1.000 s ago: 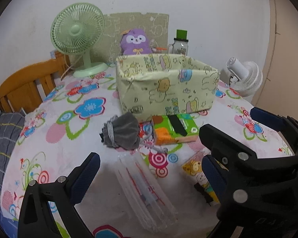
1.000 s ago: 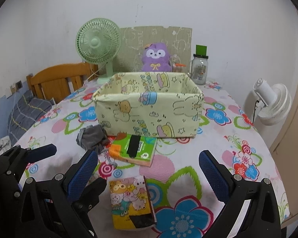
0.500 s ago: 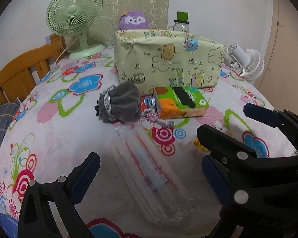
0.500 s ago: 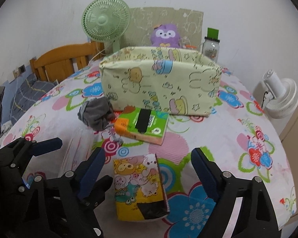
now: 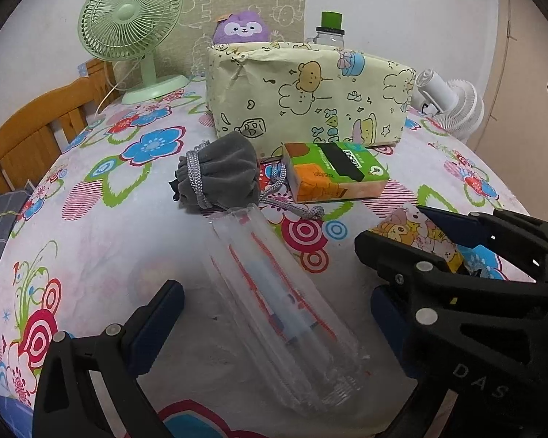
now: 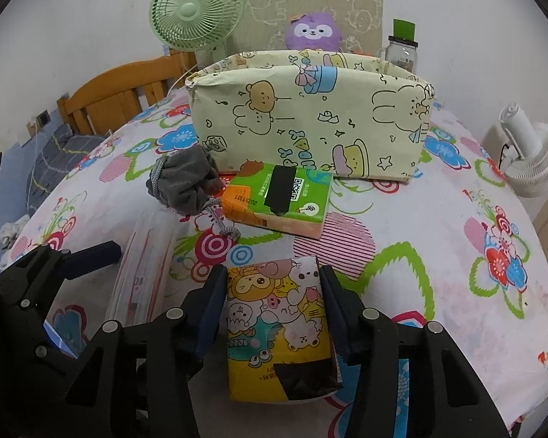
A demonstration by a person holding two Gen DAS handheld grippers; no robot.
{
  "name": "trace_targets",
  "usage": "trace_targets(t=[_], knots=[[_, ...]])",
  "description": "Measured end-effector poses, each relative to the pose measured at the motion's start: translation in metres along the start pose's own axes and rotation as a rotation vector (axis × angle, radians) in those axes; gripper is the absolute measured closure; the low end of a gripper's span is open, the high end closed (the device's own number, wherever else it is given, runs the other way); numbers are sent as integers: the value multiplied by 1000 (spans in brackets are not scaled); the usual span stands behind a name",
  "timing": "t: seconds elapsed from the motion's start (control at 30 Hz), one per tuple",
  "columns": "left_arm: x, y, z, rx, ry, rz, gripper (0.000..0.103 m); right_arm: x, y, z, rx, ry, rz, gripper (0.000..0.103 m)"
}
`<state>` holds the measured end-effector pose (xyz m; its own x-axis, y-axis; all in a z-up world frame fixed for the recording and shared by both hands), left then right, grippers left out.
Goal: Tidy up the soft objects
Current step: 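Grasp the clear straw bag with the left gripper while the right grasps the cartoon tissue packet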
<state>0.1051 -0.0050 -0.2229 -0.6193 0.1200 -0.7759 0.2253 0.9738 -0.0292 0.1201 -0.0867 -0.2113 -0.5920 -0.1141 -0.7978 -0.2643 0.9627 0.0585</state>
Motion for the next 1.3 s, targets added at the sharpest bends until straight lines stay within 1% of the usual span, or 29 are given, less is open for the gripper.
trace_targets(t=[0.07,0.17,0.2,0.23,0.3,0.4,0.47,0.53,0.57,0.67,0.7,0.73,0.83,1.03,1.13,1.3], knots=[[-1,2,0,-2,1,-3,0,-1,0,-1,1,-7,1,50],[-3,6,0,-1,-1,-33,0,-4,-1,-2,-5,-14,14,50],[-4,9,1,-8,-5,-46,2,-5,-1,-2,-9,-16,16,50],[-5,11,1,-23,-11,-54,6,-6,0,-1,-10,-17,15,50],[-5,12,0,-35,-18,-53,11,-7,0,-1,-13,-16,12,50],[-5,10,0,-31,-18,-33,16,-6,1,0,-14,-13,9,50],[-5,7,-1,-25,-15,-20,22,-6,1,1,-15,-11,12,49],[-5,4,-3,-14,-19,-14,32,-5,1,1,-15,-8,16,49],[-5,3,-4,-7,-20,-11,34,-5,1,1,-14,-7,15,49],[-5,-2,-5,5,-21,-1,45,-6,2,0,-12,-7,15,49],[-6,-3,-5,11,-21,0,53,-6,2,-1,-13,-8,17,49],[-6,-4,-6,19,-20,1,57,-6,2,-2,-13,-10,17,49],[-7,-8,-7,31,-18,-1,63,-7,1,-3,-9,-12,17,49],[-9,-11,-5,30,-9,-16,72,-9,0,-7,-12,-21,23,49],[-11,-13,-5,34,-13,-17,74,-11,-1,-10,-9,-30,23,49],[-18,-20,-9,32,-31,-10,75,-16,-7,-17,-3,-48,41,49]])
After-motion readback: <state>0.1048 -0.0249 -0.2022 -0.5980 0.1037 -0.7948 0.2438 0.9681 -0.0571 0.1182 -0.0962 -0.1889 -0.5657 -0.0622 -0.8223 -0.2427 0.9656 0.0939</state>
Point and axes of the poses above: each gripper's, at about its wrist camera, not at the fingertips, and z roughly the way its jaws point, y to its left, x to its underside, the point moved 9 cm from there along z, roughly the way its jaws point, and after that the axes turned 10 degrees about -y, right-handed, at the moved point
